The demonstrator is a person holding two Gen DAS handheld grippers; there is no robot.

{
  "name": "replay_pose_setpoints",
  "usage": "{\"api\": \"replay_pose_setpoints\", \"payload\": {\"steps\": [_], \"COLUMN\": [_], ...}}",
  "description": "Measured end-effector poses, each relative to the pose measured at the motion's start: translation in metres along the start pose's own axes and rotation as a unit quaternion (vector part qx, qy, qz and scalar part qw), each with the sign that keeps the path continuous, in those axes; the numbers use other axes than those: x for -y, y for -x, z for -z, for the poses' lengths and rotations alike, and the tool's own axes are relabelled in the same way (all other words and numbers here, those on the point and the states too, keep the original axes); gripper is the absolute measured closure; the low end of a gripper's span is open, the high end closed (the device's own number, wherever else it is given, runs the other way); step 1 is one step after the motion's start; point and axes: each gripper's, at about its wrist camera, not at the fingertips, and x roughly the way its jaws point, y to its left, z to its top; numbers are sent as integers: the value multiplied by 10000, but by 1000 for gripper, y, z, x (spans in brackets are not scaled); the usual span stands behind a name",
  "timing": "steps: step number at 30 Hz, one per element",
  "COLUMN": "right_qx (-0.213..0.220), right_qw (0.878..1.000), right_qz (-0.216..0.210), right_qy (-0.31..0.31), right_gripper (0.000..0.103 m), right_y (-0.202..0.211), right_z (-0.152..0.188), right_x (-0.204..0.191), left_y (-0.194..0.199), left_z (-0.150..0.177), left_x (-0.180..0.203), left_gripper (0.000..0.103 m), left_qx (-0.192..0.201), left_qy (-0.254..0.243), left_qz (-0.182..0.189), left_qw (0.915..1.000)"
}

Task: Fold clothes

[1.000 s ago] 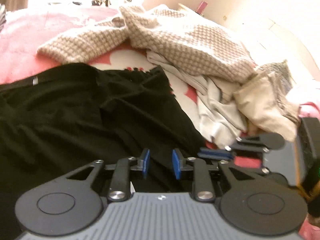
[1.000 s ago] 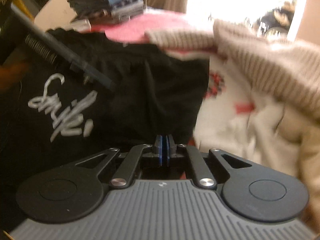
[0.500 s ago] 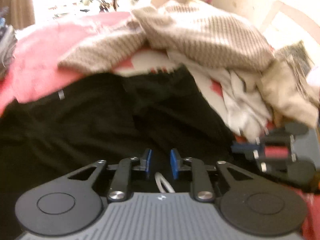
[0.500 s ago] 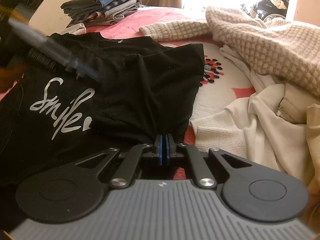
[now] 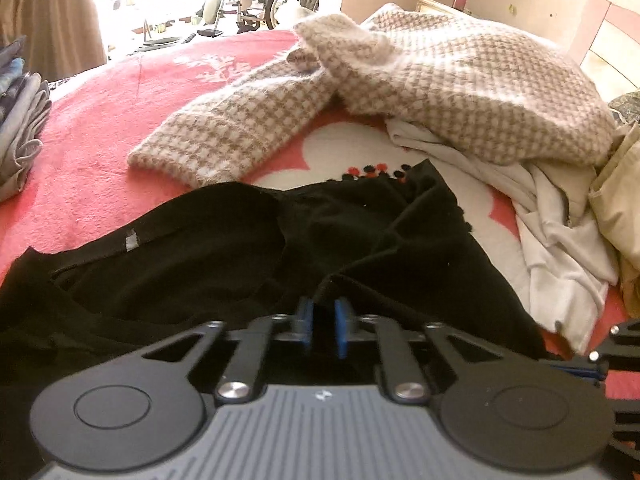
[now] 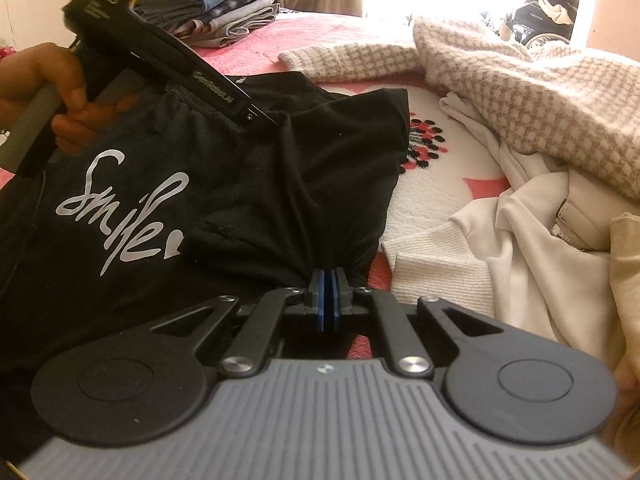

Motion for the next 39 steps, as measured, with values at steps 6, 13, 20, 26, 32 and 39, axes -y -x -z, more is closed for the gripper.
{"api": "replay_pose_setpoints", "payload": {"steps": [6,13,20,26,32,39], "right_qx": [10,0,155,258,-257,-354], "right_qw": [10000,10000,9989,9964,9964,9979], "right_qz": [5,-19,-341,-795,-704,-497], "right_qy": [18,-39,-278,157,393,234], "right_gripper": [100,100,98,98,98,87], "right_y": [0,-1,22,19,-11,-12], "right_z": [0,1,-21,-45,-47,-48], "right_x": [0,0,2,-35,-57,-58], "left_y": [4,5,7,5,7,9], "left_z": [-2,1,3,3,3,3], "left_x": [-13,-35,-47,-47,-47,-49], "left_gripper": [100,100,99,99,99,99], "left_qx": [-147,-306,-206,-196,-142,-111], "left_qy": [161,409,759,782,799,831], "left_qz": [91,309,642,648,687,709], "left_qw": [9997,9982,9948,9946,9943,9940]}}
